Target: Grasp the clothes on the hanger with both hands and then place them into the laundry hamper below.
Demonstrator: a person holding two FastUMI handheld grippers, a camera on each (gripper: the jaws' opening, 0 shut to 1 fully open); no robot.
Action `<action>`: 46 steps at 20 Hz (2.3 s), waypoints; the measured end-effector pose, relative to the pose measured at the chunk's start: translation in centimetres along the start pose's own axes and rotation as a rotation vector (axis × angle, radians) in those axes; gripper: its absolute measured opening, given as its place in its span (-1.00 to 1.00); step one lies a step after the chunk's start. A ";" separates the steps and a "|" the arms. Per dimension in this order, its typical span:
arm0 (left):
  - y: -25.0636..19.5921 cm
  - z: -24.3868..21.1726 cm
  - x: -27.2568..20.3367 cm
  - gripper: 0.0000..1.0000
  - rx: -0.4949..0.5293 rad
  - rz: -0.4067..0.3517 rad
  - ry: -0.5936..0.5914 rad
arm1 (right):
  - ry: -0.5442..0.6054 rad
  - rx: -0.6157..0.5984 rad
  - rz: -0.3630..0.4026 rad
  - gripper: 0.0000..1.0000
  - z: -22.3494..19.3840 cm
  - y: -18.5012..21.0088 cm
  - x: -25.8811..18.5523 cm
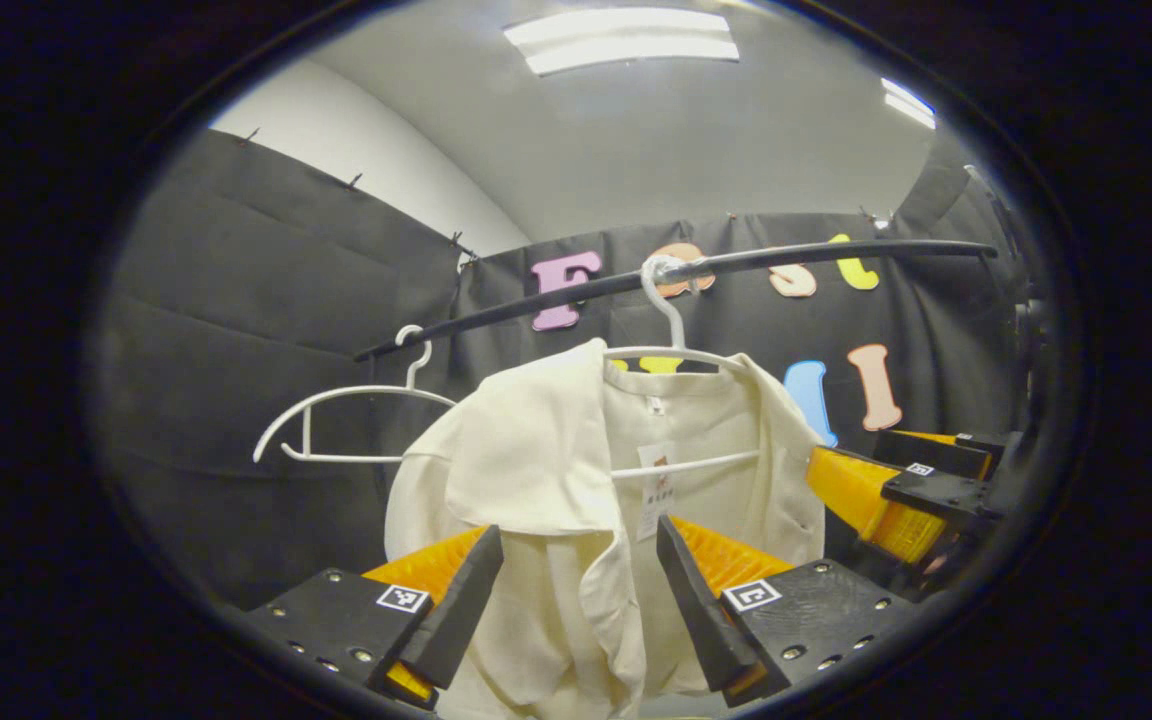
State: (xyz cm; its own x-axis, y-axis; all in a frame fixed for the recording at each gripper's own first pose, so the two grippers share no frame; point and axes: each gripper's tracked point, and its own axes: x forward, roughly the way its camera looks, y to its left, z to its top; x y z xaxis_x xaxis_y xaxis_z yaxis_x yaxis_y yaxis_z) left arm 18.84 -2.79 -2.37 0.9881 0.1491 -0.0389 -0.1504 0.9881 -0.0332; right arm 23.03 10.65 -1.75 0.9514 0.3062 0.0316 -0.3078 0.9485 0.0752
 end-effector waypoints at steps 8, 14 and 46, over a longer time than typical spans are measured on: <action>0.9 -2.6 3.4 0.82 0.036 0.096 0.059 | 0.088 0.018 -0.010 0.98 -3.9 0.0 5.0; 0.9 -3.4 5.4 0.81 0.028 0.141 0.075 | 0.126 0.053 -0.025 0.79 -5.7 -0.2 7.1; 12.2 9.9 2.2 -0.91 0.139 0.277 -0.184 | -0.308 -0.223 -0.393 -0.83 6.0 -13.4 9.0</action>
State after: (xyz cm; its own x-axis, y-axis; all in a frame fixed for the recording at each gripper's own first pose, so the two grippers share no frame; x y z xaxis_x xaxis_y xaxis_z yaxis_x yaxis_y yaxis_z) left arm 19.53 10.02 7.03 0.9018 0.4041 0.1533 -0.4199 0.9031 0.0896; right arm 35.65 0.21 3.54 0.9381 -0.0808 0.3367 0.1112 0.9912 -0.0721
